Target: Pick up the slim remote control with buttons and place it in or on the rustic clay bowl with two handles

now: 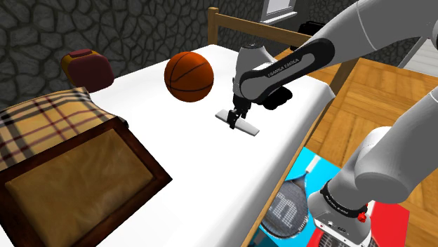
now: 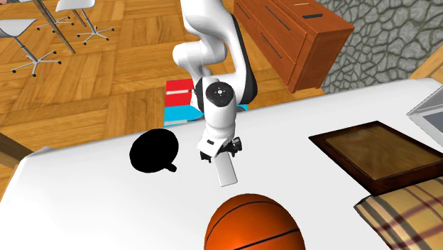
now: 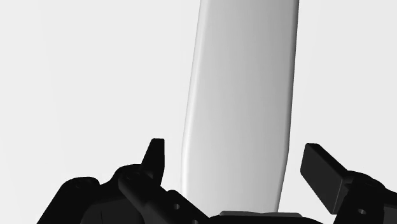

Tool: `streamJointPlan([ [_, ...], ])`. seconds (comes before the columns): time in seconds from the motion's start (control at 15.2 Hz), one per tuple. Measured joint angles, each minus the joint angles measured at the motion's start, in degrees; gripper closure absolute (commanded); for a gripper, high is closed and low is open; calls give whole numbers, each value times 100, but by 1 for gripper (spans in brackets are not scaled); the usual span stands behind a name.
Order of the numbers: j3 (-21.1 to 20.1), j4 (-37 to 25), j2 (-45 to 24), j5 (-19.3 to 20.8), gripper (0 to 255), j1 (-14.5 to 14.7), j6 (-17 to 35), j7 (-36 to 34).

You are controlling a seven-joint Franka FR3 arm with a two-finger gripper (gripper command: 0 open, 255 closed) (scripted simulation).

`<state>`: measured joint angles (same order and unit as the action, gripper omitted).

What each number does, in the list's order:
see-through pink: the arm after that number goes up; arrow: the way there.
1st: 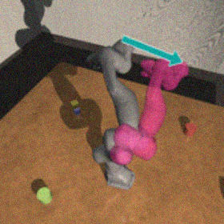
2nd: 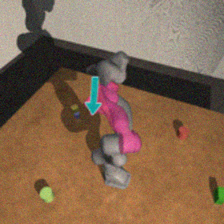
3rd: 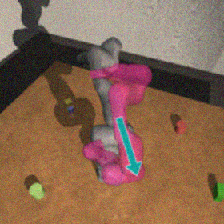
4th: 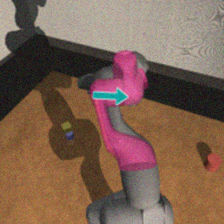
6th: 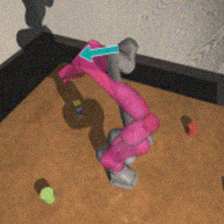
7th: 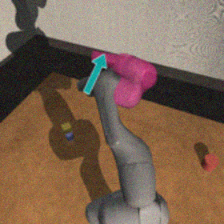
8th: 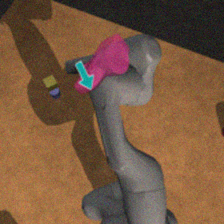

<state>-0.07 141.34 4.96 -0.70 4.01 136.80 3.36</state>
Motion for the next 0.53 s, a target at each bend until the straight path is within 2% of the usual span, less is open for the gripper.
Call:
streamJointPlan([
  [0.07,0,0,0,0,255,0,0,0],
  [0.53,0,0,0,0,255,0,-2,-1],
])
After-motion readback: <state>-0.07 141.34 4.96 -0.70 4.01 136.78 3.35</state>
